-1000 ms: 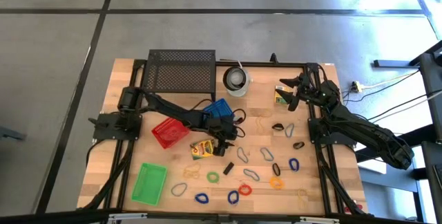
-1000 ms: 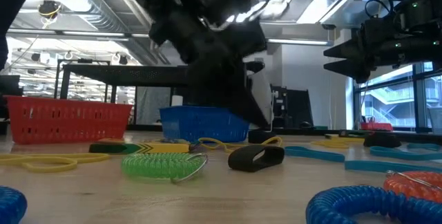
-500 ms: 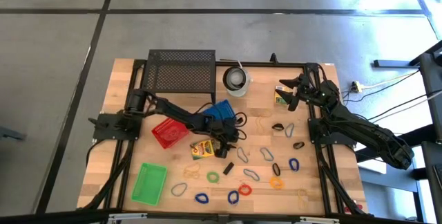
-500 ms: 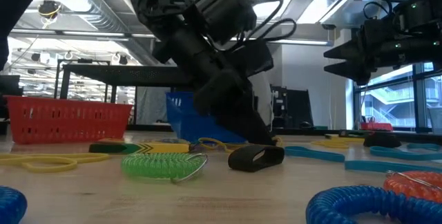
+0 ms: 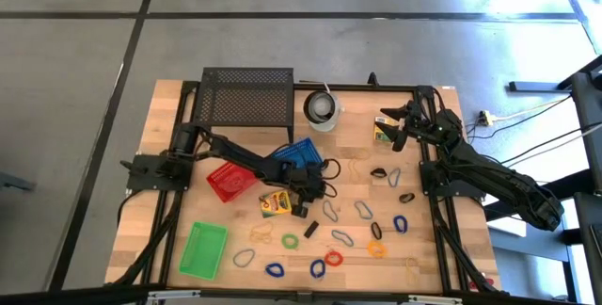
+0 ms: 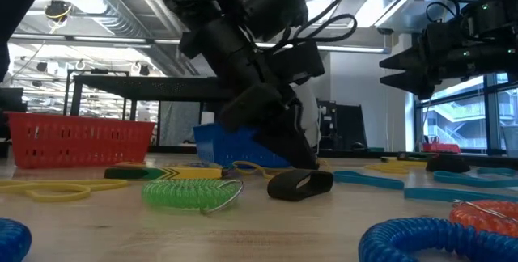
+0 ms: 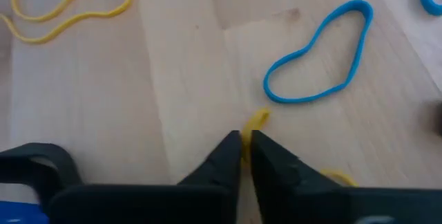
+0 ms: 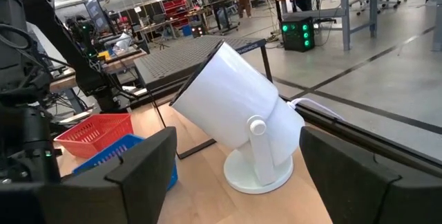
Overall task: Pick & Place Office Desk Supplies
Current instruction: Put the yellow rubber band into the red bin
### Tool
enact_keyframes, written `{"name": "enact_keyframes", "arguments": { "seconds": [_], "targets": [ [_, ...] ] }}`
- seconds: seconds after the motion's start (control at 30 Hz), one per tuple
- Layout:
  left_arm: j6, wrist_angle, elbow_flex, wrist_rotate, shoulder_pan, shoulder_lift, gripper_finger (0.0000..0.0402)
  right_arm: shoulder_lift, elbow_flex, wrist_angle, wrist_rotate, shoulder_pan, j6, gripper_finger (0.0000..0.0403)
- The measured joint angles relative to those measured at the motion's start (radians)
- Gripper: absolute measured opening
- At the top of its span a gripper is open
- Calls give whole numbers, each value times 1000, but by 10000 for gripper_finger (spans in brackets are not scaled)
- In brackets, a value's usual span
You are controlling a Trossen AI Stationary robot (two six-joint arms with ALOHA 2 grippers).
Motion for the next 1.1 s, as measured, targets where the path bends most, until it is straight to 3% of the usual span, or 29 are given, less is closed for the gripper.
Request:
{"name": "enact_keyframes", "arguments": {
  "seconds": [0.27,0.57,0.87,1.1],
  "targets": [
    [31,-120,96,-35,-20,-16,3,0,0,0,0,0,-11,310],
    [-70,-339,256,-281,-67,-137,3,0,0,-10,9,0,30,310],
    [-381,-667,282,-500,-126,-416,3,0,0,-107,79,0,363,310],
    [-708,-1014,282,-539,-175,-572,3,0,0,-159,88,0,312,310]
  ]
}}
